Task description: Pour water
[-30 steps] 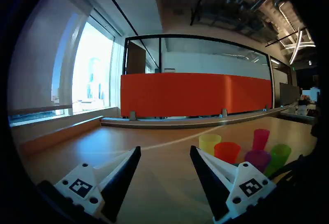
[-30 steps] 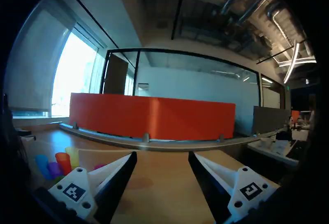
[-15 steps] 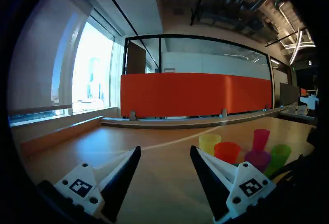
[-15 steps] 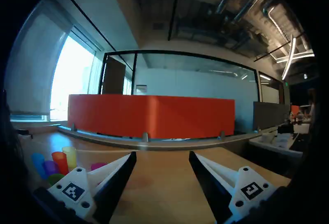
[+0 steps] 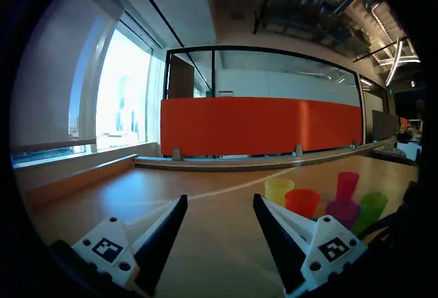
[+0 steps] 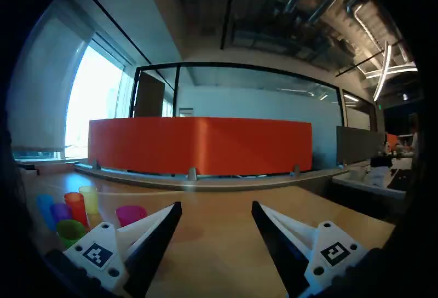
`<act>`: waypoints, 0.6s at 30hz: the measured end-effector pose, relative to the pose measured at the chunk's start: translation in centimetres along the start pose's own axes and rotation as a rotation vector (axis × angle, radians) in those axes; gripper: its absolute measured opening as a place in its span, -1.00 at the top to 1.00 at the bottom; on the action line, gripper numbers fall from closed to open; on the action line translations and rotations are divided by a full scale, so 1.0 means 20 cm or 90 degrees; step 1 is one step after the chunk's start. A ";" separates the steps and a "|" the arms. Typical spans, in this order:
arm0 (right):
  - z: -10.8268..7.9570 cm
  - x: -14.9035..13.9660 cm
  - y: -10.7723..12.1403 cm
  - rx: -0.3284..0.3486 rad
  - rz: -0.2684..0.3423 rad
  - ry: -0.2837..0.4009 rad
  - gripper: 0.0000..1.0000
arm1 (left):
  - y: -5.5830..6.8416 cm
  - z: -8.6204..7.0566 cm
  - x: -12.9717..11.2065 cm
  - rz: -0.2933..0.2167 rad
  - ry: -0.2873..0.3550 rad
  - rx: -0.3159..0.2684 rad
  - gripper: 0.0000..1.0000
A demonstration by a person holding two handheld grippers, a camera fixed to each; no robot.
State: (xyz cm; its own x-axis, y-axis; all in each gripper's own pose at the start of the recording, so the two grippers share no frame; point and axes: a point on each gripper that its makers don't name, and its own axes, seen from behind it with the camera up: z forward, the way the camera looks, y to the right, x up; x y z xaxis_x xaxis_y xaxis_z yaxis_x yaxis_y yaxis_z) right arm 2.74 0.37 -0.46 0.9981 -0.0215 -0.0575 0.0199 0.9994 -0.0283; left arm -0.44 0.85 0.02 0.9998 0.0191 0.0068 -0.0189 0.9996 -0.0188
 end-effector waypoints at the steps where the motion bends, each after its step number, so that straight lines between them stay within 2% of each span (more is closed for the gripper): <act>1: 0.00 -0.01 0.00 0.000 0.000 -0.002 -0.98 | 0.00 0.00 0.00 0.000 0.000 0.000 -0.76; 18: 0.02 -0.11 -0.03 0.009 -0.011 -0.024 -0.98 | 0.00 0.00 0.00 0.000 0.000 0.000 -0.77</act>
State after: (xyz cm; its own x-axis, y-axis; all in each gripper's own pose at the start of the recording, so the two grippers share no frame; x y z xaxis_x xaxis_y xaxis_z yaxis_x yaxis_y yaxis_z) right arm 0.53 -0.12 0.18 0.9991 -0.0380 -0.0191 0.0377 0.9992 -0.0155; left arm -0.44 0.81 0.05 0.9998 0.0190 0.0070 -0.0189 0.9996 -0.0189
